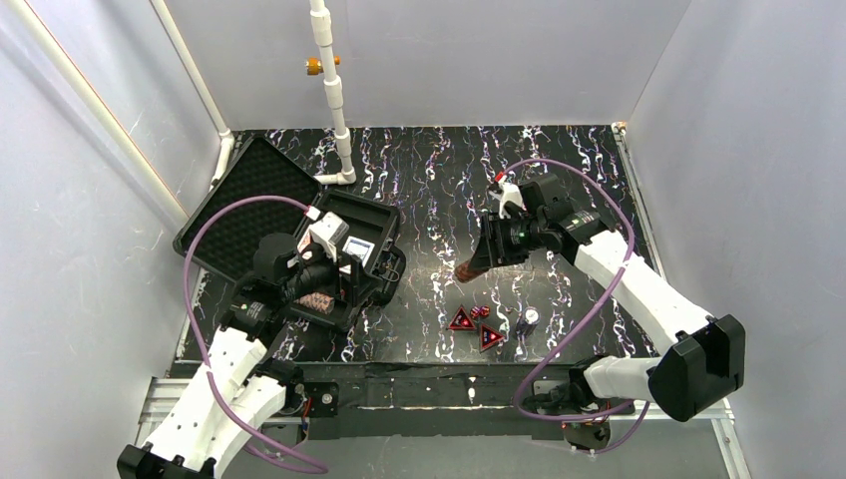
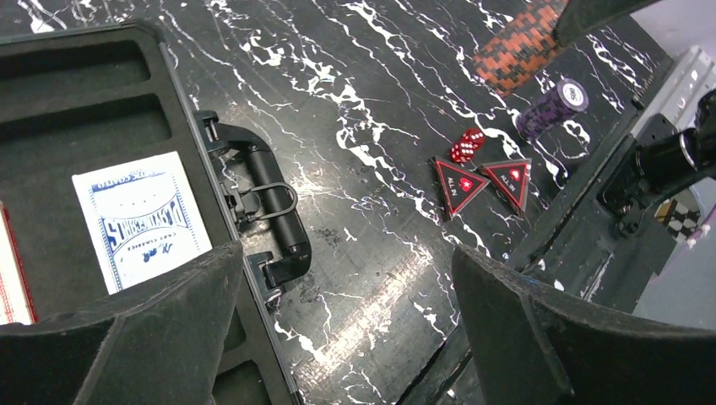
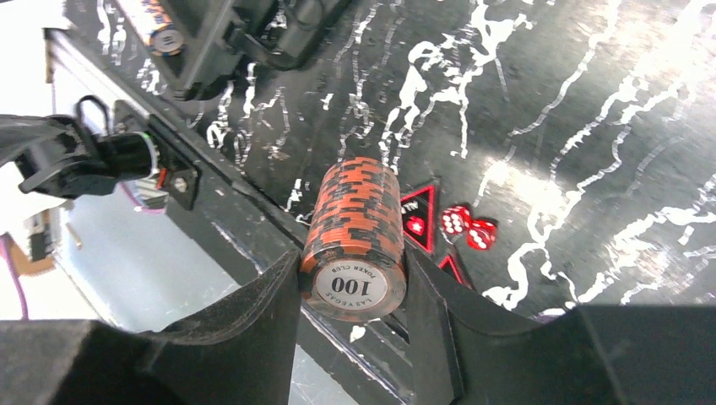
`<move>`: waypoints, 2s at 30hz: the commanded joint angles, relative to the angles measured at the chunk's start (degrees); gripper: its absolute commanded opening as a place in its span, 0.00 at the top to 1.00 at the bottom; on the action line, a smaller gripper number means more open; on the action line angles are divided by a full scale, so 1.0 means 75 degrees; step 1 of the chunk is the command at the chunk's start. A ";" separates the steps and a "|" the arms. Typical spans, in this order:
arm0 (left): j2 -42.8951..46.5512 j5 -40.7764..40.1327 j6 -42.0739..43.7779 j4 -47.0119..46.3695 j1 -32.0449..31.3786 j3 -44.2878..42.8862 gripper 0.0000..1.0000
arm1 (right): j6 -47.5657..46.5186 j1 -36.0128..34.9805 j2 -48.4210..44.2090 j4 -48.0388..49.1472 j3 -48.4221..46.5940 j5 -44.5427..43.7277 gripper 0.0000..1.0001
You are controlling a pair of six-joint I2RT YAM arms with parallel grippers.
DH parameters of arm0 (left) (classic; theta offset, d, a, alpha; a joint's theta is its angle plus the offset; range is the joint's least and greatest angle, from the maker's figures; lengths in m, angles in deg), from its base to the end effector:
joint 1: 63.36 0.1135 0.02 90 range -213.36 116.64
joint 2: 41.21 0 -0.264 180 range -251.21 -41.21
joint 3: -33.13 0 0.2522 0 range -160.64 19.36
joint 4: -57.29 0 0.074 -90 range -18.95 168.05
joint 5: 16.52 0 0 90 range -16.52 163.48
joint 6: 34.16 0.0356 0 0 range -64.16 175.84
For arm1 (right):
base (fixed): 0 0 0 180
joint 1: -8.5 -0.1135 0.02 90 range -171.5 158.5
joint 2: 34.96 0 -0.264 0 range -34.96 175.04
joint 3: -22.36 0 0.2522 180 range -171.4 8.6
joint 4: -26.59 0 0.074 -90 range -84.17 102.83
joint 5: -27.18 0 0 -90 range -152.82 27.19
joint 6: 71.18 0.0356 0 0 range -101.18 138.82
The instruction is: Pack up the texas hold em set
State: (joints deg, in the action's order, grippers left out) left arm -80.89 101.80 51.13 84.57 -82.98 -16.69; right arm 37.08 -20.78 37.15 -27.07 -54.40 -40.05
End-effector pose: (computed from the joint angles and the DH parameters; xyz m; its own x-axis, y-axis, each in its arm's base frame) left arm 0.1504 -0.0716 0.2954 -0.3360 0.0430 -0.9409 0.6974 0.6828 -0.2178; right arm 0.2203 0.1393 0.3045 -0.8359 -0.1375 -0.5314 -0.4322 0.7615 0.4830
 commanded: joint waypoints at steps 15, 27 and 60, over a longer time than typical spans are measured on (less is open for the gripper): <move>-0.0966 0.0404 0.1721 -0.0038 -0.1484 -0.1364 0.10 | 0.0737 -0.0051 -0.0163 0.1789 0.0087 0.2714 0.99; -0.2311 0.0259 0.3067 0.1149 -0.3128 -0.3050 0.16 | 0.0568 -0.0386 -0.0664 0.1668 0.0233 0.2994 0.99; -0.3487 -0.1047 0.3003 0.0342 -0.4427 -0.3383 0.42 | 0.1936 -0.0865 -0.1076 0.3114 0.0679 0.2879 0.99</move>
State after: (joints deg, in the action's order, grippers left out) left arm -107.25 95.02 74.62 89.20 -115.83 -41.65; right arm 49.13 -26.86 31.87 -10.22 -49.62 -19.75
